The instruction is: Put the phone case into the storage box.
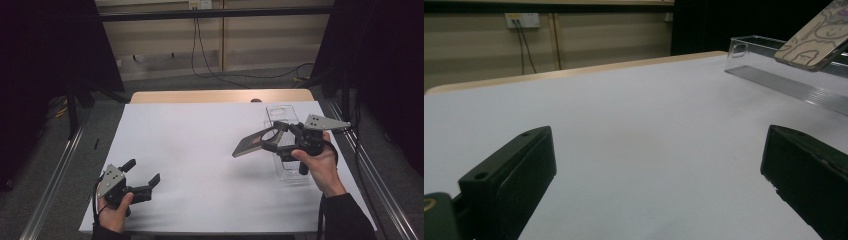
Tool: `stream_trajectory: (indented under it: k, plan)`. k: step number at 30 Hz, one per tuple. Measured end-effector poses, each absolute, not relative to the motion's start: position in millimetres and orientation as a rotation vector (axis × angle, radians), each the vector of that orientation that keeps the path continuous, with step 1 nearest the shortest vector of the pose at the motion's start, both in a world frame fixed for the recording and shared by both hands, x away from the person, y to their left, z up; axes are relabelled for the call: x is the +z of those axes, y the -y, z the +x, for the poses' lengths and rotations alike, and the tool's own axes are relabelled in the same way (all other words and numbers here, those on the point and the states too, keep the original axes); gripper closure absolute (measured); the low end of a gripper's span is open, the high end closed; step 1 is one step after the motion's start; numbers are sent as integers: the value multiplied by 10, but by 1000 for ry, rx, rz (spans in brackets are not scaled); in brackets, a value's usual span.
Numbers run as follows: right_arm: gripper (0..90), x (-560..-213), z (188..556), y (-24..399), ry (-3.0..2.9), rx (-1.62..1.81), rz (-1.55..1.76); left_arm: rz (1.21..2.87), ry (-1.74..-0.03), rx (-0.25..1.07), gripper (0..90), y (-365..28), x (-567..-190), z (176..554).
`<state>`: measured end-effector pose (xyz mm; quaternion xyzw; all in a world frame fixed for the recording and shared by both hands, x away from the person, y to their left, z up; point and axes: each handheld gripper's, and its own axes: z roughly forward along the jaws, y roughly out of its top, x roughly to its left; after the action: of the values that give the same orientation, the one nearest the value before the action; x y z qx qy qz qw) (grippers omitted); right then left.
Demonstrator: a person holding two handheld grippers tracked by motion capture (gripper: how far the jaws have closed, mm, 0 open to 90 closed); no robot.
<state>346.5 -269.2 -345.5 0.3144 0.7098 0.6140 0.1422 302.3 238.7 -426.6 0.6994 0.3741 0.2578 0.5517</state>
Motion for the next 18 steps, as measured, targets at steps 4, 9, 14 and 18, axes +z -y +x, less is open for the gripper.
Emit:
stream_trajectory:
  k: [4,9,14,18]
  plan:
    - [116,-3389,3461,2727,-2021,1781,904,1642,-901,610,11,-2430,-4290,2991]
    - [117,-3300,3470,2785,-1984,1766,926,1635,-920,632,12,-2456,-4288,2967]
    - [117,-3189,3518,2870,-1947,1735,953,1606,-917,639,15,-2462,-4253,2927]
    - [117,-3094,3567,2963,-1917,1694,989,1599,-929,653,15,-2490,-4249,2938]
